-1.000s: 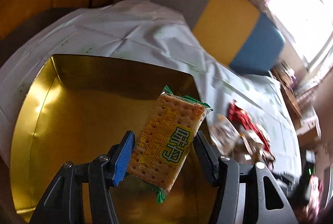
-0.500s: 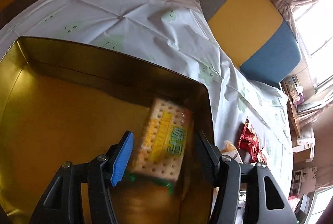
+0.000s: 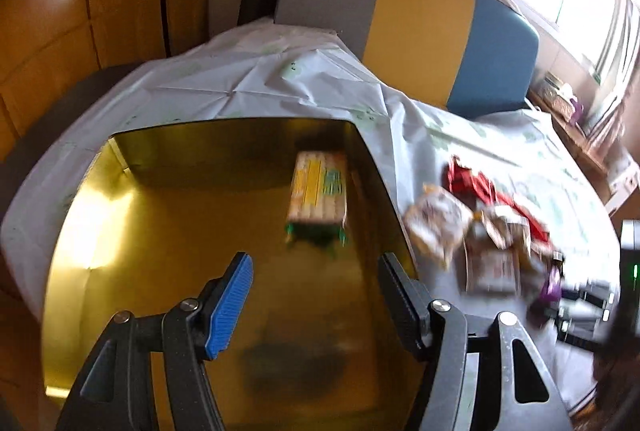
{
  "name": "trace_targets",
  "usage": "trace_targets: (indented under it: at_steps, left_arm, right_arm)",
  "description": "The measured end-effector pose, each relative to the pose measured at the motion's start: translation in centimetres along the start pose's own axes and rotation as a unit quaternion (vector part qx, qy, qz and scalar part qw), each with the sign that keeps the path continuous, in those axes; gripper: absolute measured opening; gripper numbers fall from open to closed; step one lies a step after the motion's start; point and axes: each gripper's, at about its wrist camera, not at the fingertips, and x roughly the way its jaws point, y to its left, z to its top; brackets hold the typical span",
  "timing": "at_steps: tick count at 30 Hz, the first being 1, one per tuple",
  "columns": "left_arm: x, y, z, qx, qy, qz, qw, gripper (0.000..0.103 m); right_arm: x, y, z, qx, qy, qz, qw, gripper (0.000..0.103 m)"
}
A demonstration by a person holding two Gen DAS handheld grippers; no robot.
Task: Organize snacks
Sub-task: 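Carry the cracker pack into the gold tin with the left tool while the right tool grasps the purple wrapper, then carry the purple wrapper into the gold tin and release with the right tool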
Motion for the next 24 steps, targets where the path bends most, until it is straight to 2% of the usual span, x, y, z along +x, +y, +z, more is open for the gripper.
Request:
trace_targets:
  at_steps: [5, 13, 24]
  left_arm:
    - [-2.8, 0.7, -3.4, 0.012, -0.014, 0.028, 0.9994, 0.066]
    - [-3.2, 2.9, -5.9, -0.013, -0.007, 0.06, 0.9981, 0.066]
    - [-4.8, 3.9, -6.0, -0.019, -0.039, 0.082, 0.9957, 0.066]
  right_arm:
    - [-0.3, 2.3, -0.6, -0.039, -0.008, 0.009, 0.999, 0.043]
    - [-1.7, 5.7, -0.9, -0.067, -0.036, -0.012, 0.997, 0.04]
    - [-4.6, 12.4, 2.3, -0.059, -0.1, 0.063, 0.991, 0.04]
